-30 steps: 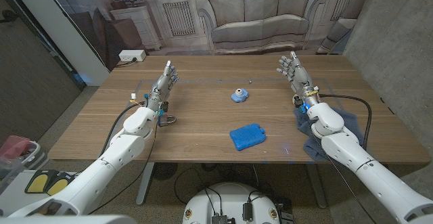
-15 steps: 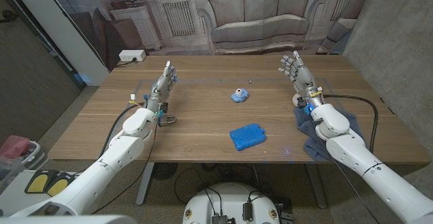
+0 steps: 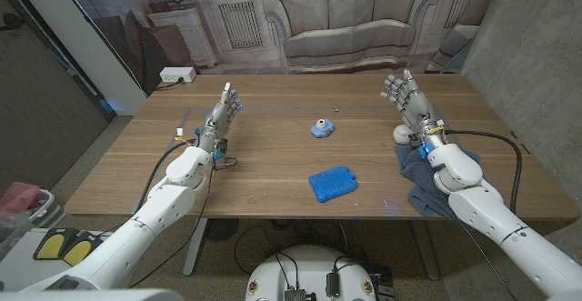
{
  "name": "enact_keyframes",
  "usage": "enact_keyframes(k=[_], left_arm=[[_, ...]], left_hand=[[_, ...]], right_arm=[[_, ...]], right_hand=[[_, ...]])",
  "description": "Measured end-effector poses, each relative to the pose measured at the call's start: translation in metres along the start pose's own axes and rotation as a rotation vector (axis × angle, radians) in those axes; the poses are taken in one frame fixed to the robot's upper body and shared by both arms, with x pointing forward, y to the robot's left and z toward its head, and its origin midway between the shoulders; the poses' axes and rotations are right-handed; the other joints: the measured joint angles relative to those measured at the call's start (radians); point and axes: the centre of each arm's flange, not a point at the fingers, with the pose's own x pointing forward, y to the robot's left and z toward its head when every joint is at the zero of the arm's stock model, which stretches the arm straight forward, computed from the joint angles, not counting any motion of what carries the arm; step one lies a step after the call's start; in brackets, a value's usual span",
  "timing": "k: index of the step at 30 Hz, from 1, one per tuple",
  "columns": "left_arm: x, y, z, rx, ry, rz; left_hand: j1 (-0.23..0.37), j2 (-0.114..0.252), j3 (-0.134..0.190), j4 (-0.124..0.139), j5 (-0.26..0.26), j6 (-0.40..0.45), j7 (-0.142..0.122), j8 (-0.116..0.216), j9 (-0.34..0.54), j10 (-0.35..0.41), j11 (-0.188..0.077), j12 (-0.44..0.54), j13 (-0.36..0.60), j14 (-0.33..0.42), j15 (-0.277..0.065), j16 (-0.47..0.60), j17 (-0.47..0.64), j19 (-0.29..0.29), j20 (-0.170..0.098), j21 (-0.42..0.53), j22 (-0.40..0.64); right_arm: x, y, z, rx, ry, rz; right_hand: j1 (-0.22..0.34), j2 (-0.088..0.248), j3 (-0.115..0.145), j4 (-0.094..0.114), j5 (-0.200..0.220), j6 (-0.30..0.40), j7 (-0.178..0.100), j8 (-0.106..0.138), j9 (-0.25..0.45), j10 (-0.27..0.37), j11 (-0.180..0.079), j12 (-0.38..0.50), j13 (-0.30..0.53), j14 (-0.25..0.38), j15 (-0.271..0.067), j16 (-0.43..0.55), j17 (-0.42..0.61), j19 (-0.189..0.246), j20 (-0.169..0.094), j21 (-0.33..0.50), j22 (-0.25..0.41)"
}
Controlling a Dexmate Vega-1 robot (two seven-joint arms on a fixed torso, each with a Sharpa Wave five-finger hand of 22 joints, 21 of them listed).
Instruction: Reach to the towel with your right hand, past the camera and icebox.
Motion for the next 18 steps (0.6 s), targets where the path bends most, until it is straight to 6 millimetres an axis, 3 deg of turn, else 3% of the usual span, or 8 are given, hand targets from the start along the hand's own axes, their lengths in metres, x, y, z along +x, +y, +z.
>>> enact_keyframes(k=[18], left_arm=[[-0.007,-0.005,-0.003,-0.025,-0.003,-0.005]], left_hand=[[0.000,0.000,-0.004,-0.004,0.000,0.000,0.000,0.000,0.000,0.000,0.000,0.000,0.000,0.000,0.000,0.000,0.005,0.000,0.000,0.000,0.000]], right_arm=[[-0.024,-0.010,0.015,-0.025,-0.027,-0.003]], right_hand=[[0.000,0.000,-0.004,-0.004,0.000,0.003,-0.003,0.000,0.000,0.004,-0.004,0.000,-0.005,0.005,-0.005,0.000,0.000,0.009,-0.002,-0.009,0.000]])
